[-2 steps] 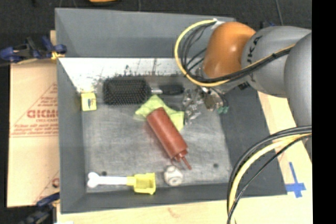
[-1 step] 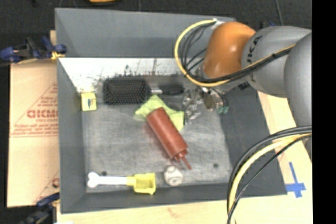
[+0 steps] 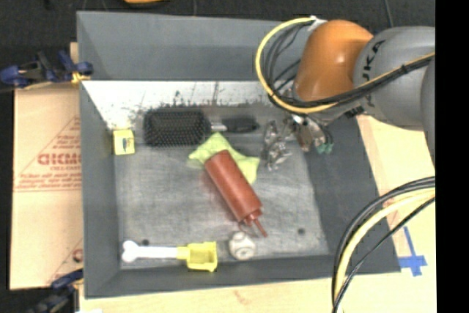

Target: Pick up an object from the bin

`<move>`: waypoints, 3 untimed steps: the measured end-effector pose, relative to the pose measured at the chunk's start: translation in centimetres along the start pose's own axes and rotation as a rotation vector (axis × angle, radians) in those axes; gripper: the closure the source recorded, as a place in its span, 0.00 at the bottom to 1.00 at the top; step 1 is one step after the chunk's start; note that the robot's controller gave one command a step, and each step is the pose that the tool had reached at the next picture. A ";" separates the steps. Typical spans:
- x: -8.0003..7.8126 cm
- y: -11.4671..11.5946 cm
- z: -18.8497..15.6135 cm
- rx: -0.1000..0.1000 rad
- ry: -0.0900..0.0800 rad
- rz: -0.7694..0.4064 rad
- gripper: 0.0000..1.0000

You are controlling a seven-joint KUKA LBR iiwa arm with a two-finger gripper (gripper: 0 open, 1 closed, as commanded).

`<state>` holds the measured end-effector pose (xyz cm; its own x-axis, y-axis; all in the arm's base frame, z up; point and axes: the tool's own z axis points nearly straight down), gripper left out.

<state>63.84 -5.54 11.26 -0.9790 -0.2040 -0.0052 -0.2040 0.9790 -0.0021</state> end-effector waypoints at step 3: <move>0.8 5.2 3.7 0.001 -0.007 -0.425 1.00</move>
Offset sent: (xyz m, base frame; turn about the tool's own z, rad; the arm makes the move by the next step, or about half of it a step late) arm -0.0220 0.0504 -0.0426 -0.4304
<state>62.06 -0.61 7.55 -0.8076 -0.5896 -0.0109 -0.5896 0.8077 -0.0063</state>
